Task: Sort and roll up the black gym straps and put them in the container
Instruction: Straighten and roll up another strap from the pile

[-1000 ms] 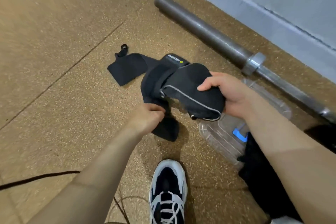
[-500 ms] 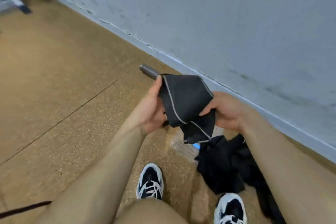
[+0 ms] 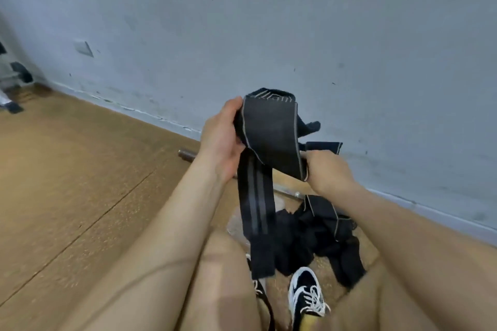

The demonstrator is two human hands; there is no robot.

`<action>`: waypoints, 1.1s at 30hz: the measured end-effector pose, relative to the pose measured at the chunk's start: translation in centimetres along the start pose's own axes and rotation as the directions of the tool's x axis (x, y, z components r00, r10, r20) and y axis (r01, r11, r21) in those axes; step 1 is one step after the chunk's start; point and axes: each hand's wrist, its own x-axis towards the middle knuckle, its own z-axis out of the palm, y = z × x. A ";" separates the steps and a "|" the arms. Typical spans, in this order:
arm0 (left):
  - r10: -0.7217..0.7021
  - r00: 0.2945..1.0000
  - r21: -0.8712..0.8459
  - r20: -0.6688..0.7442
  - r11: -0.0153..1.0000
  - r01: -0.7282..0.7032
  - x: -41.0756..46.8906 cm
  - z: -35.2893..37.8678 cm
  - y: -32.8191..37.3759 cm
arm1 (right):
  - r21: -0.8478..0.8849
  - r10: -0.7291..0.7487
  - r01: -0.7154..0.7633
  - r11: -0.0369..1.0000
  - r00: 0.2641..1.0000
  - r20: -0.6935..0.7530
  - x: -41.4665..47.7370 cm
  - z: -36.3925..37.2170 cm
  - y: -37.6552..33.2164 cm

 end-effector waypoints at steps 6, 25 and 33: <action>-0.021 0.974 0.077 0.224 0.997 0.003 -0.8 2.7 -3.2 | 0.512 0.308 -0.320 0.797 0.945 0.110 -4.5 -4.1 5.0; -0.046 0.864 0.066 0.501 0.998 0.015 -2.4 10.0 -7.9 | 0.911 0.397 -0.224 0.348 0.915 0.073 -11.1 -3.6 7.3; -0.033 0.958 -0.066 0.286 0.996 0.054 -1.3 13.8 -8.9 | 0.769 0.295 -0.245 0.591 0.952 0.076 -11.4 2.9 11.9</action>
